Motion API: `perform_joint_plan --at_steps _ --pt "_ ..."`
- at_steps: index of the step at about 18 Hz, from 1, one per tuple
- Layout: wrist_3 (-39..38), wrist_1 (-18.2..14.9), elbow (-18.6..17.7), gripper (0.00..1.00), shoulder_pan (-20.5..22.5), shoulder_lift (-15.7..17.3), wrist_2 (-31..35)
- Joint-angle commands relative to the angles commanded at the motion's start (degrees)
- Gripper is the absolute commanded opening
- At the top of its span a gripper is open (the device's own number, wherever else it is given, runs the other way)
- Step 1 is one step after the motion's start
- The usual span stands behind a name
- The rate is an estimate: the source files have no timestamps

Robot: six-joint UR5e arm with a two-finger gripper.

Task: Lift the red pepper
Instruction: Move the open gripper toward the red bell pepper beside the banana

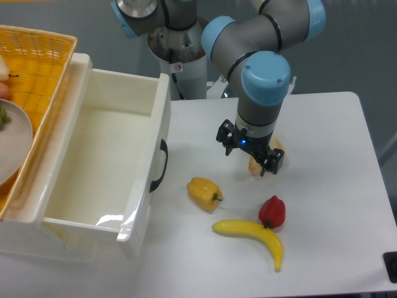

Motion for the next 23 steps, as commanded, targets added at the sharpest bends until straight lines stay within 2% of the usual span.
perform_joint_plan --at_steps 17,20,23 --pt "-0.5 1.1 -1.3 1.00 1.5 -2.2 -0.2" --pt "-1.1 4.7 -2.8 1.00 2.4 -3.9 -0.3" --pt "-1.9 4.9 -2.8 1.00 3.5 -5.0 -0.4"
